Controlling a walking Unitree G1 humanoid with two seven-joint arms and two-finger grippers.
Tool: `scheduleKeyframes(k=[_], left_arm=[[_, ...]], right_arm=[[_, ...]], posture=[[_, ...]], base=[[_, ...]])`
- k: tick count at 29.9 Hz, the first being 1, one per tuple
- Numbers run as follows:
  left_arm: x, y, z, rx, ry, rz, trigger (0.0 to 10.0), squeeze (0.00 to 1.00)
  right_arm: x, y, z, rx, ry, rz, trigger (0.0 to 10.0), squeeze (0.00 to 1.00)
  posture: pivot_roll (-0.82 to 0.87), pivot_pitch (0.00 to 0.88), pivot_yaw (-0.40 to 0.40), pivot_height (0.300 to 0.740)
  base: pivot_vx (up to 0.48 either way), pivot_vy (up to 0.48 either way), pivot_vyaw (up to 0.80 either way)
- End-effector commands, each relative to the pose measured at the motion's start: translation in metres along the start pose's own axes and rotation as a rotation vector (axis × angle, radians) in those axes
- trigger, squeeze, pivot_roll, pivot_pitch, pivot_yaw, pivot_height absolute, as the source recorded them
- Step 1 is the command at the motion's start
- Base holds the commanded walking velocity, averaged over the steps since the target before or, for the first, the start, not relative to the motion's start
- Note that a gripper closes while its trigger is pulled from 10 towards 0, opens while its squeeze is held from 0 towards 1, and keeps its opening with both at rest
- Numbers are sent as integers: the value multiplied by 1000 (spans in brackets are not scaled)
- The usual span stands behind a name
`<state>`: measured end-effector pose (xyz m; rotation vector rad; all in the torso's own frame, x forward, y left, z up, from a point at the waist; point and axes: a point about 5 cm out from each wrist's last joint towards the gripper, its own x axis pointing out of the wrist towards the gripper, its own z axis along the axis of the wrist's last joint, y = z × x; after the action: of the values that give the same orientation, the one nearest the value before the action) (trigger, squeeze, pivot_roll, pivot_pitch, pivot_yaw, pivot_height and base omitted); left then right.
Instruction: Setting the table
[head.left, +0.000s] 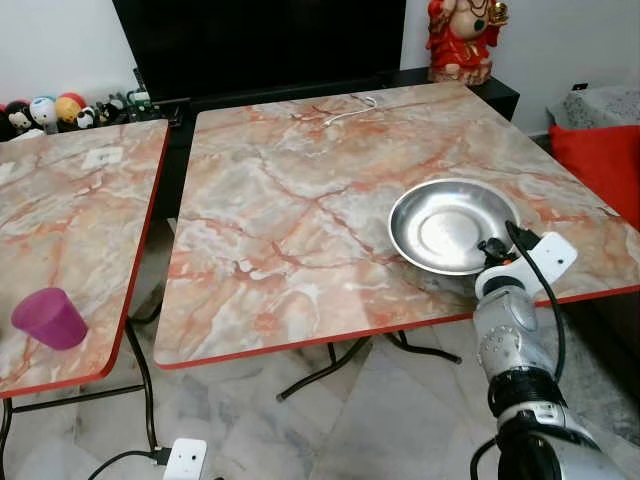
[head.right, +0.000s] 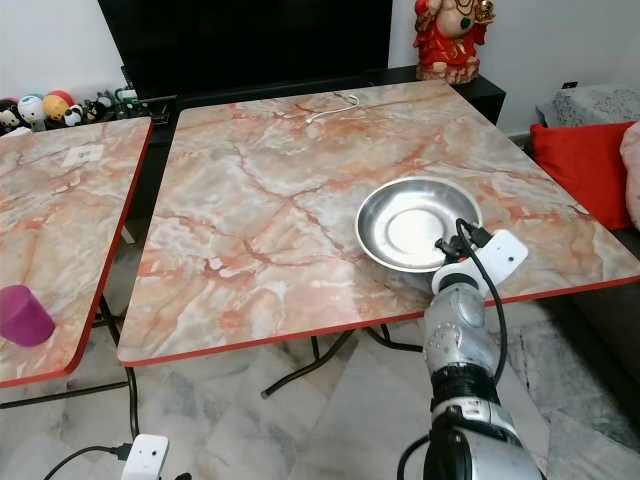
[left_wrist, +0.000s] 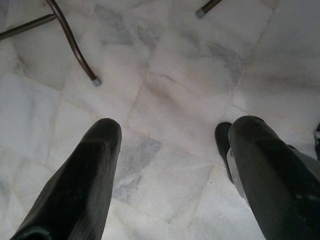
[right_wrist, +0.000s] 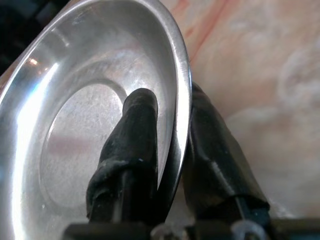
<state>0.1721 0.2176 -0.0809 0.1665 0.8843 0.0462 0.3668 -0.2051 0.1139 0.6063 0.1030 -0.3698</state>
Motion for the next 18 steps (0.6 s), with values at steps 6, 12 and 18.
scheduleKeyframes(k=[6,12,18], left_arm=[[-2,5,-4,19,13,2,10000,0],[-1,3,-2,21,7,-3,10000,0],[-1,2,-3,21,8,-5,10000,0]], right_arm=[[4,4,0,12,3,-7,10000,0],[5,-5,-3,-20,19,-79,10000,0],[3,-11,-11,-32,52,-111,10000,118]], posture=[[-77,13,65,732],[-82,29,66,732],[-76,35,64,732]], base=[[0,0,0],[0,0,0],[0,0,0]])
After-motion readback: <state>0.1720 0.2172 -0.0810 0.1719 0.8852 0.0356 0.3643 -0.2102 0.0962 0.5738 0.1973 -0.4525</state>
